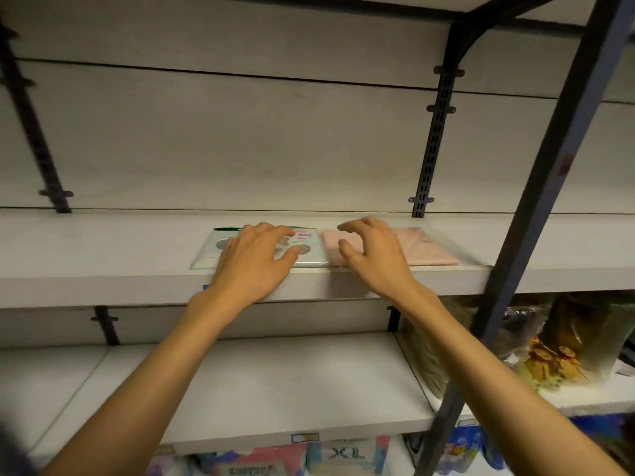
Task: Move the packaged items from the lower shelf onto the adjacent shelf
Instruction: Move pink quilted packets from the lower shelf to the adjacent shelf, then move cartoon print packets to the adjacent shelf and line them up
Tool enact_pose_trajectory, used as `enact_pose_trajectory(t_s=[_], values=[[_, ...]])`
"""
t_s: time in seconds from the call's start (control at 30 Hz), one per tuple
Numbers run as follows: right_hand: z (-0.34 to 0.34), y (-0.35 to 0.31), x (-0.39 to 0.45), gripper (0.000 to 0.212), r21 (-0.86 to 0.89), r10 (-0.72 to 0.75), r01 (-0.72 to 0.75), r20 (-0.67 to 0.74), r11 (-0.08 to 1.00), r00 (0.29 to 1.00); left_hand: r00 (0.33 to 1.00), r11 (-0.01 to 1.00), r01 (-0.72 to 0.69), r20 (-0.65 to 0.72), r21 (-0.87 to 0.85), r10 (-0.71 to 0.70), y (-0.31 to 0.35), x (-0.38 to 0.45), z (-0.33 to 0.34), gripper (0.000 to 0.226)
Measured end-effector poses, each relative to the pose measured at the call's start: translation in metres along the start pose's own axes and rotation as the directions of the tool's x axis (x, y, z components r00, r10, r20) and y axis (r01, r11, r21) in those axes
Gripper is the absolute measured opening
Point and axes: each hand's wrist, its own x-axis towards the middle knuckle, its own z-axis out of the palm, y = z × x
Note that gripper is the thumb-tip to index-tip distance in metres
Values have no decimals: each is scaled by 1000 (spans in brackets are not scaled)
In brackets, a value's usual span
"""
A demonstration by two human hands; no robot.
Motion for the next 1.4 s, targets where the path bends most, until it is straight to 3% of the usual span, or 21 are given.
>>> enact_pose_trajectory(t_s=[0.33, 0.47, 0.87, 1.2, 1.4], values=[[101, -175, -27, 29, 163, -136, 125, 57, 979, 989, 995, 995, 100, -21, -11, -100, -147, -103, -74, 32], [150, -248, -51, 28, 231, -128, 96, 129, 968, 983, 993, 991, 119, -12, -67, -120, -214, -157, -102, 29], [305, -461, -103, 28, 324, -212, 95, 349, 941, 913, 944, 949, 315, 93, 12, -315, -425, -287, -166, 30], [459, -565, -101, 30, 320, -201, 19, 546, 947, 814, 857, 865, 501, 131, 20, -499, -597, -330, -181, 30], [556, -613, -71, 31, 265, -93, -96, 618, 959, 781, 822, 838, 544, 177, 39, -541, -710, -323, -191, 30]])
